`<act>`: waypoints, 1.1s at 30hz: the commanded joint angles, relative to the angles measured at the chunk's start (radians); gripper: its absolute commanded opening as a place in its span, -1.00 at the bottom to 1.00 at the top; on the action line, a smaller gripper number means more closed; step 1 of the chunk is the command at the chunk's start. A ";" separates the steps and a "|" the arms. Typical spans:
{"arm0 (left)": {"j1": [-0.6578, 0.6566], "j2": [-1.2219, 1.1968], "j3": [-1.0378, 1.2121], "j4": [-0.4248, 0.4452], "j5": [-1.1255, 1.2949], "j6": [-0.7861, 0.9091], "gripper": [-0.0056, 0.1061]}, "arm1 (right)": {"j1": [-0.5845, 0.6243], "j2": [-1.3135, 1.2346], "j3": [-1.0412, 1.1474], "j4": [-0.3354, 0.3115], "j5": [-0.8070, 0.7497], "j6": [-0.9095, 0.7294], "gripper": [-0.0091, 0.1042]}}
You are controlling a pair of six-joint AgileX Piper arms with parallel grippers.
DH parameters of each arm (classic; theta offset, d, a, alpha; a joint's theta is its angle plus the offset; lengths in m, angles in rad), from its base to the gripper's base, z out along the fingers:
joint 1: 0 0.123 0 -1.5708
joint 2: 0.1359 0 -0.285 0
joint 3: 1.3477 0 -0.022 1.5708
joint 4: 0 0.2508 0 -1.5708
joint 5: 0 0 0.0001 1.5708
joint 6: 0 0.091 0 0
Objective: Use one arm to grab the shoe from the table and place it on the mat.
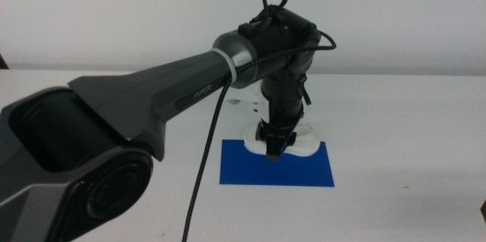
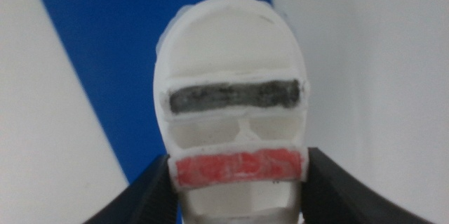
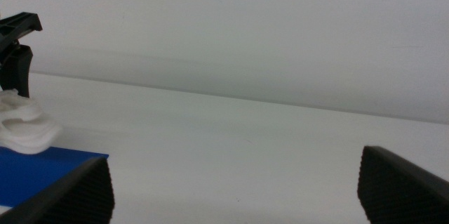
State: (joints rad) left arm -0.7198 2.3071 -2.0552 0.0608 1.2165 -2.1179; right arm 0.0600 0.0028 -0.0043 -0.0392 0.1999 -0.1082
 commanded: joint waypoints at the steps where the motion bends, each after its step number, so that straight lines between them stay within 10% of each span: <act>1: -0.008 -0.001 -0.007 0.045 0.095 -0.014 -0.93 | 0.000 -0.038 0.043 -0.003 -0.007 0.000 0.80; 33: 0.041 0.067 0.006 0.017 0.095 -0.006 -0.93 | 0.000 -0.038 0.043 -0.003 -0.007 0.000 0.80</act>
State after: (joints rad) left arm -0.6834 2.3646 -2.0499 0.0892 1.2165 -2.1222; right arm 0.0600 0.0028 -0.0043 -0.0392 0.1999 -0.1082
